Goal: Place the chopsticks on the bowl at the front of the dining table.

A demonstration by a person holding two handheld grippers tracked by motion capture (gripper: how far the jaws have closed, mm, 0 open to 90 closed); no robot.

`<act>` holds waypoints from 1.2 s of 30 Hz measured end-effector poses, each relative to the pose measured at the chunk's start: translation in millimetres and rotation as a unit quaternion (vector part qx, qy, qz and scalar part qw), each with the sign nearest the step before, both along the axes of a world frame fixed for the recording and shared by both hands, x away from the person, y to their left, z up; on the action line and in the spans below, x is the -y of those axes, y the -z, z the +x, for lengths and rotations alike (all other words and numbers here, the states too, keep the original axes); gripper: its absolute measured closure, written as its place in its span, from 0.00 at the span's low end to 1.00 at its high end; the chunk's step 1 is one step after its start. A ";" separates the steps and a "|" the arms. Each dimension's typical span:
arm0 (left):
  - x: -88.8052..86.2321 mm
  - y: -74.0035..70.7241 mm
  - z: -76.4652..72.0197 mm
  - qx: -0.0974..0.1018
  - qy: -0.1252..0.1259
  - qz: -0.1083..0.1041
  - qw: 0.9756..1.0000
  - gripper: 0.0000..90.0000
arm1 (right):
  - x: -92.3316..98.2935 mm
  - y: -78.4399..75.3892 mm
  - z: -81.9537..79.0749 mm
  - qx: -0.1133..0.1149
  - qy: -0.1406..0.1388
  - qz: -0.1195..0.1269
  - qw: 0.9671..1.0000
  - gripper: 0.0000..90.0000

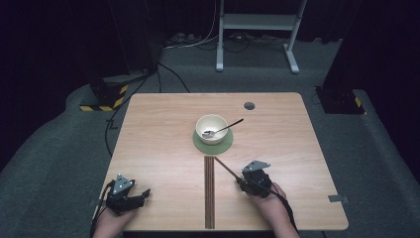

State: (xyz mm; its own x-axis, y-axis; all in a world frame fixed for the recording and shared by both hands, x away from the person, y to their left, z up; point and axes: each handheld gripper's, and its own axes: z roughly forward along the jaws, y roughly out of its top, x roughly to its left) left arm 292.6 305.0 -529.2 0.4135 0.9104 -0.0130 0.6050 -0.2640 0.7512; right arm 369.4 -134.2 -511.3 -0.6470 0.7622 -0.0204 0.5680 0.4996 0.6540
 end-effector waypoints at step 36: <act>1.1 0.1 -1.2 0.002 -0.006 0.001 1.000 0.31 | 0.9 0.4 -0.7 0.012 -0.005 0.005 1.000 0.94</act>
State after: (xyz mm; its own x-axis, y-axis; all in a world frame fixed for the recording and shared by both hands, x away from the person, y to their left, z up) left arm 291.4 303.9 -529.3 0.4032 0.9151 -0.0100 0.6052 -0.2584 0.7530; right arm 368.7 -135.1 -511.7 -0.6539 0.7560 -0.0281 0.5473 0.4984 0.6724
